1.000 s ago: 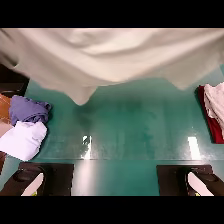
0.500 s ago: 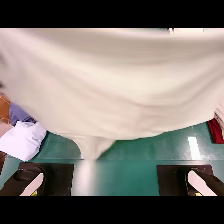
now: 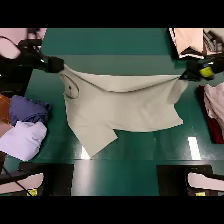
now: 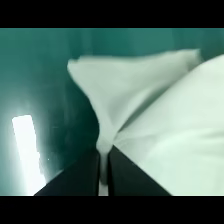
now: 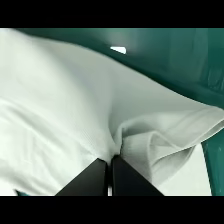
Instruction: Fold the shirts.
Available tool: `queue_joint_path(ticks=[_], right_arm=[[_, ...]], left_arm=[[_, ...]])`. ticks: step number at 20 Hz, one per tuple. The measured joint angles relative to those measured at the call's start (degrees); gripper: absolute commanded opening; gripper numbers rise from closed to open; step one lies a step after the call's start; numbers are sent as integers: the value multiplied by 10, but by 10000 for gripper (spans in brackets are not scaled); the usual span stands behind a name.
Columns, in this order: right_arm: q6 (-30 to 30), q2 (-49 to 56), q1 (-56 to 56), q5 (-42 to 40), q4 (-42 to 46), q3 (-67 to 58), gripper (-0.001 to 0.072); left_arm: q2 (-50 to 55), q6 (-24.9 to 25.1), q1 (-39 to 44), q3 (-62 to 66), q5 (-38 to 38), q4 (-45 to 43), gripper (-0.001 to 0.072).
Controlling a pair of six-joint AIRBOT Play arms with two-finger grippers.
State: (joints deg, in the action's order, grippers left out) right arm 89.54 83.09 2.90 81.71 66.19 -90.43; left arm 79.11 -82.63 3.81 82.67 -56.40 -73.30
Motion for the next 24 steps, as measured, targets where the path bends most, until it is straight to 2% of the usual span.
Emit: queue_joint_path(ticks=[1, 2, 3, 4, 7, 10, 11, 12, 15, 19, 24], right_arm=[[1, 31, 2, -12, -2, -12, 22], [1, 57, 3, -19, -6, -28, 188], [-1, 80, 5, -21, -11, -45, 451], [-4, 100, 6, -22, -14, -64, 483], [-23, 132, 5, -8, -28, -111, 481], [-49, 117, -2, 17, -43, -114, 480], [-55, 101, -5, 21, -47, -101, 472], [-60, 81, -8, 25, -50, -80, 427], [-69, 7, -16, 26, -58, 5, 427], [-74, -86, -19, -5, -66, 117, 427], [-75, -155, -21, -33, -89, 195, 427]], left_arm=[[20, 0, 0, -4, 18, 2, 30], [33, 0, 0, -6, 26, 2, 214], [42, 0, 0, -6, 37, 2, 502], [49, 0, -1, -3, 42, 2, 528], [60, -2, -13, 21, 11, 5, 528], [47, 0, -35, 22, -61, 12, 529], [34, 0, -43, 5, -81, 13, 528], [15, 2, -50, -21, -95, 14, 529], [-63, 2, -64, -143, -112, 18, 529], [-160, -1, -71, -328, -93, 49, 528], [-202, -7, -72, -479, -28, 123, 528]])
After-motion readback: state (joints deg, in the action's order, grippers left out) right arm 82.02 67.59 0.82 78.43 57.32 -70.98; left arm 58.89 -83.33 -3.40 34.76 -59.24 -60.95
